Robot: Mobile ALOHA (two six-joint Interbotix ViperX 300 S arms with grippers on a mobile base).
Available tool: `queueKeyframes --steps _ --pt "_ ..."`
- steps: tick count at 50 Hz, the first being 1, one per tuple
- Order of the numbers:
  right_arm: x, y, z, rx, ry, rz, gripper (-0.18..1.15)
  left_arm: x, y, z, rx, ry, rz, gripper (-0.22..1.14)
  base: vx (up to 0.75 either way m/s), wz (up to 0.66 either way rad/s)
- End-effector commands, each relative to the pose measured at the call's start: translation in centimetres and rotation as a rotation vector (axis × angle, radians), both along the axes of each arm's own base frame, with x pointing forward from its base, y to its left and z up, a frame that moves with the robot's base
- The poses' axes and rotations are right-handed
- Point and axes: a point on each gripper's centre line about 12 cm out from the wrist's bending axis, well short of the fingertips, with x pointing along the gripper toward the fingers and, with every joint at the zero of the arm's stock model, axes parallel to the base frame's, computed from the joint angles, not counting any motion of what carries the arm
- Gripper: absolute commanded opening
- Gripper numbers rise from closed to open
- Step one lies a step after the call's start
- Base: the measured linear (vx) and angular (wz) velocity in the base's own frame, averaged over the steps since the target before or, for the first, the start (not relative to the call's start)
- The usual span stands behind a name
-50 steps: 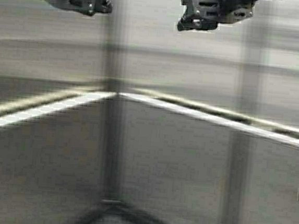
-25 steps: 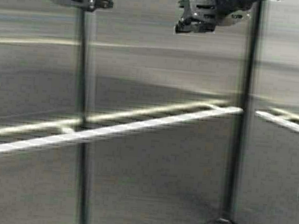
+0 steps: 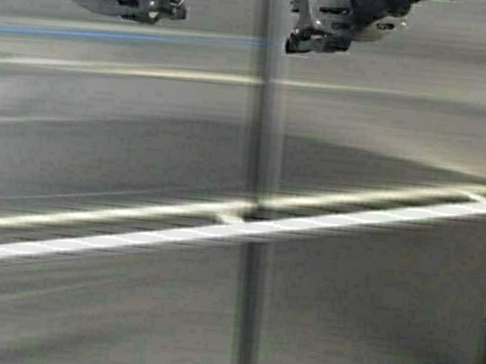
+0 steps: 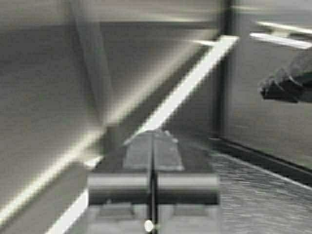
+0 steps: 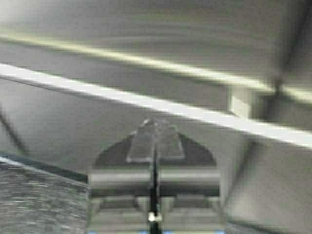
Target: Navigate to elevator, push the call button, then enter the elevator
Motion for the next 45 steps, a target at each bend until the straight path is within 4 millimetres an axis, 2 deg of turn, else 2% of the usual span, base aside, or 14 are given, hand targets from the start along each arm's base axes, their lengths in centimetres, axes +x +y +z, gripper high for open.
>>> queueKeyframes --steps 1,33,45 --pt "0.2 0.2 0.9 0.020 -0.023 0.003 0.05 0.3 -0.2 0.4 -0.009 -0.018 -0.003 0.03 0.02 0.55" --pt "0.2 0.3 0.6 0.016 -0.016 0.003 0.05 0.5 -0.3 0.1 -0.010 -0.004 -0.003 0.03 0.03 0.51" --pt "-0.6 1.3 0.5 0.015 -0.013 0.040 0.05 0.6 -0.3 0.0 -0.010 -0.002 -0.001 0.03 0.00 0.71"
